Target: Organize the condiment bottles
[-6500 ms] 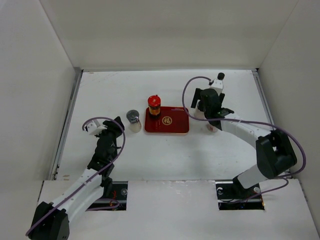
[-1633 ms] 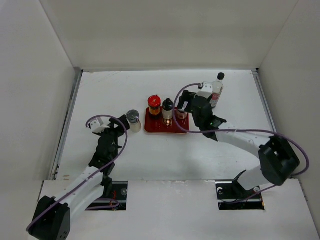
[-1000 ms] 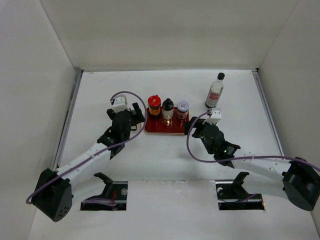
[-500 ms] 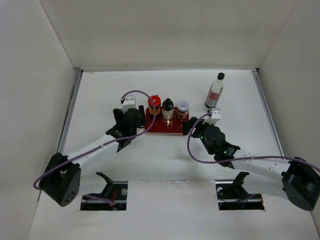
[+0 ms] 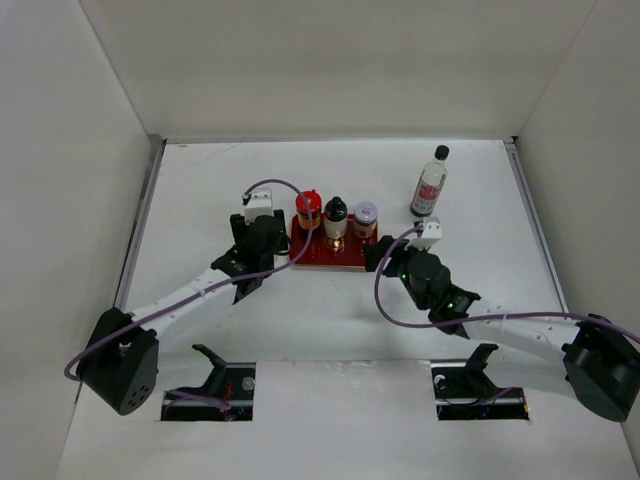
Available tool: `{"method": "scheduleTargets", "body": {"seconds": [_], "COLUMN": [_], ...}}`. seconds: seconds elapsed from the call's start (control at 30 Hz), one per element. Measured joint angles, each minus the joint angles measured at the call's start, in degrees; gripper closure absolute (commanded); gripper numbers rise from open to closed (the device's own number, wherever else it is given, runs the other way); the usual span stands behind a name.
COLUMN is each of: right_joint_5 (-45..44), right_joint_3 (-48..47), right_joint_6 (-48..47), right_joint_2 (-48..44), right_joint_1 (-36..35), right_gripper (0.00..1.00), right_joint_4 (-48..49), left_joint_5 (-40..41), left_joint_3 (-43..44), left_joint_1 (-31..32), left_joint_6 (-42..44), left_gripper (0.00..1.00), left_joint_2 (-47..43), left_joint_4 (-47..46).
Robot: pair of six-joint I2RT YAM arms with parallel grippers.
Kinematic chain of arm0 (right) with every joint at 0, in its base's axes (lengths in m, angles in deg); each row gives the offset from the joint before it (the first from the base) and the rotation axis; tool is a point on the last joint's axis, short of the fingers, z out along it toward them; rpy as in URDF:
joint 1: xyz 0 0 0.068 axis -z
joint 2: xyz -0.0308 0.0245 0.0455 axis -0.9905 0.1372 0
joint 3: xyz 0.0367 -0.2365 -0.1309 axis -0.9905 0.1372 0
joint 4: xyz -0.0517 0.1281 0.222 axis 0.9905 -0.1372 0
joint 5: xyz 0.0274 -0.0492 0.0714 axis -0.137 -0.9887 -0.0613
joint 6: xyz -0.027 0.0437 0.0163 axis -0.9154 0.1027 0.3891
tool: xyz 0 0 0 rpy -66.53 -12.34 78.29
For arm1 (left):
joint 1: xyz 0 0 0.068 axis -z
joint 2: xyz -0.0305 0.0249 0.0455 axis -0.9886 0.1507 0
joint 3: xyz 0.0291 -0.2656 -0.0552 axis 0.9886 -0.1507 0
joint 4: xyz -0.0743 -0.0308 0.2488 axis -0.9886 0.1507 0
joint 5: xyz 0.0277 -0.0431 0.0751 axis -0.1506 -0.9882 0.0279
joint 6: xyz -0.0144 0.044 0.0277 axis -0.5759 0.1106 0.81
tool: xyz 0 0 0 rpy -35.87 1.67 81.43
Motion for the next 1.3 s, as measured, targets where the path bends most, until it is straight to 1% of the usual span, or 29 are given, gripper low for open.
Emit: {"method": "scheduleTargets", "body": {"seconds": [0.17, 0.27, 0.3, 0.37, 0.47, 0.5, 0.53, 0.57, 0.63, 0.77, 1.03, 1.17, 1.3], "right_joint_5": [0.0, 0.0, 0.0, 0.0, 0.1, 0.1, 0.1, 0.1, 0.1, 0.1, 0.1, 0.0, 0.0], "right_joint_3": [0.4, 0.4, 0.4, 0.4, 0.8, 1.0, 1.3, 1.5, 1.8, 2.2, 2.3, 2.3, 2.3], "right_joint_6": [0.0, 0.0, 0.0, 0.0, 0.0, 0.0, 0.0, 0.2, 0.4, 0.4, 0.9, 1.0, 1.1], "right_joint_2": [0.4, 0.5, 0.5, 0.5, 0.2, -0.1, -0.5, -0.7, -1.2, -1.7, -1.7, -1.7, -1.7], "right_joint_1": [0.0, 0.0, 0.0, 0.1, 0.2, 0.2, 0.2, 0.5, 0.6, 1.2, 1.9, 2.4, 3.1], "right_gripper": [0.07, 0.08, 0.1, 0.2, 0.46, 0.52, 0.56, 0.57, 0.56, 0.51, 0.3, 0.26, 0.24], "right_joint_4": [0.5, 0.9, 1.0, 1.0, 1.0, 1.0, 1.0, 1.0, 1.0, 1.0, 1.0, 1.0, 1.0], "left_joint_5": [1.3, 1.2, 1.1, 0.6, -0.2, -0.6, -0.9, -1.1, -1.5, -1.9, -1.9, -1.7, -0.7], "left_joint_3": [3.2, 6.8, 8.0, 10.2, 11.9, 12.0, 12.0, 12.0, 12.0, 12.0, 12.0, 11.5, 10.7], "left_joint_1": [4.2, 7.3, 8.2, 9.7, 10.7, 11.0, 11.1, 11.3, 11.5, 11.7, 12.5, 13.8, 14.6], "left_joint_6": [1.2, 1.4, 1.4, 1.3, 1.1, 1.0, 0.9, 0.9, 0.8, 0.7, 0.1, -0.7, -1.0], "left_gripper": [0.7, 0.7, 0.7, 0.7, 0.7, 0.7, 0.7, 0.7, 0.7, 0.7, 0.67, 0.66, 0.66], "left_joint_2": [-4.9, -5.3, -4.9, -3.1, 1.2, 2.7, 4.1, 5.6, 8.1, 10.6, 14.4, 17.0, 17.6], "left_joint_4": [1.4, 0.0, -0.5, -1.7, -3.8, -4.3, -4.5, -4.5, -4.5, -5.1, -9.1, -10.1, -10.8]}}
